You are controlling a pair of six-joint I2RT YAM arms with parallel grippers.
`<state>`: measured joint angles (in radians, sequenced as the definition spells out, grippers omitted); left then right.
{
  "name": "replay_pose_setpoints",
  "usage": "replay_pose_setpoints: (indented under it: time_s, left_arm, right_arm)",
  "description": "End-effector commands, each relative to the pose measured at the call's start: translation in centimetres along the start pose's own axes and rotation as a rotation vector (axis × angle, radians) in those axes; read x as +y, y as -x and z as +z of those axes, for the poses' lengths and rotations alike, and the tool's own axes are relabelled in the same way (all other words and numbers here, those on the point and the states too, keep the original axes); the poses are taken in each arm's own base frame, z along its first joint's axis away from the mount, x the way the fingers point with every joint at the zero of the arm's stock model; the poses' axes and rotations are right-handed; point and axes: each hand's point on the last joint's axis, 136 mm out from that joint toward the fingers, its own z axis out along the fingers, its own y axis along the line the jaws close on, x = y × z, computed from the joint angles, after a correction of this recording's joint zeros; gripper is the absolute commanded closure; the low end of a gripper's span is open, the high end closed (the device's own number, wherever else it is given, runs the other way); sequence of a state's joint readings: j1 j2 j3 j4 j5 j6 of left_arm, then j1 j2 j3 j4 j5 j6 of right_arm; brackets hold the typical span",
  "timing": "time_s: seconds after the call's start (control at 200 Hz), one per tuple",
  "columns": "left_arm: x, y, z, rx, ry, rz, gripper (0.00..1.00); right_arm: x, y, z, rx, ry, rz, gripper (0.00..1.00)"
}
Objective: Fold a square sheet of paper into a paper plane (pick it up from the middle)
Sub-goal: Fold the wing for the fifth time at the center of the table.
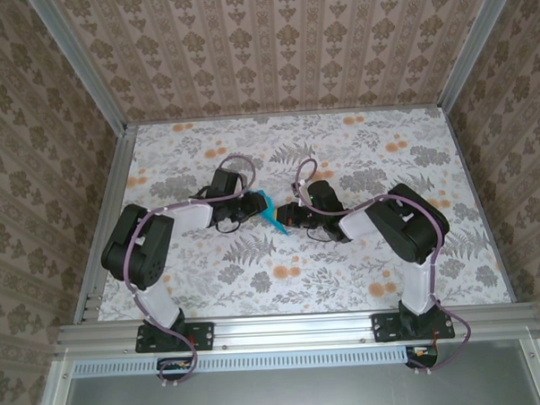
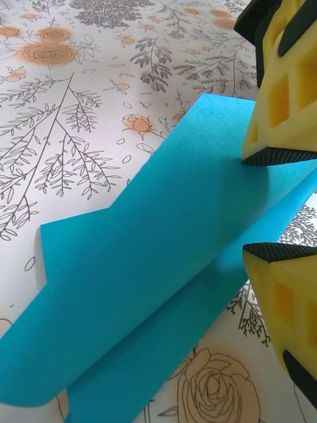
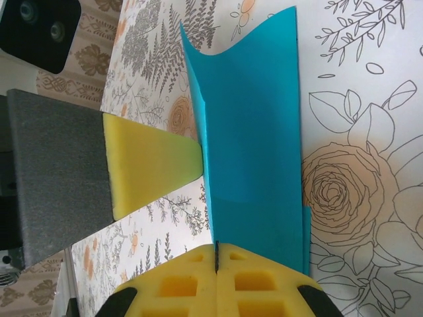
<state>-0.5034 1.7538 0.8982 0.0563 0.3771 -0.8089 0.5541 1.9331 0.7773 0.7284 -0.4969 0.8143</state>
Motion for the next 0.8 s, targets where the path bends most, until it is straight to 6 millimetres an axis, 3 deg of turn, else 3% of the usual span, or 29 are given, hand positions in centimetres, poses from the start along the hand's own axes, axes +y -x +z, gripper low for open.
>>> replay_pose_setpoints:
  time_s: [0.0,0.41,0.795]
  left_arm:
    - [0.0,0.2,0.3,0.010,0.022,0.017,0.63]
    - [0.5,0.0,0.7,0.026,0.040,0.004,0.64]
    - [0.5,0.0,0.9,0.028,0.041,0.002,0.64]
  right_arm:
    - [-0.4,-0.3,0.3,0.033,-0.002,-0.016,0.94]
    - [-0.5,-0.5,0.8,0.104,-0.034,-0.166,0.74]
    - [-1.2,-0.7,1.9,0.138,-0.039,-0.243,0.70]
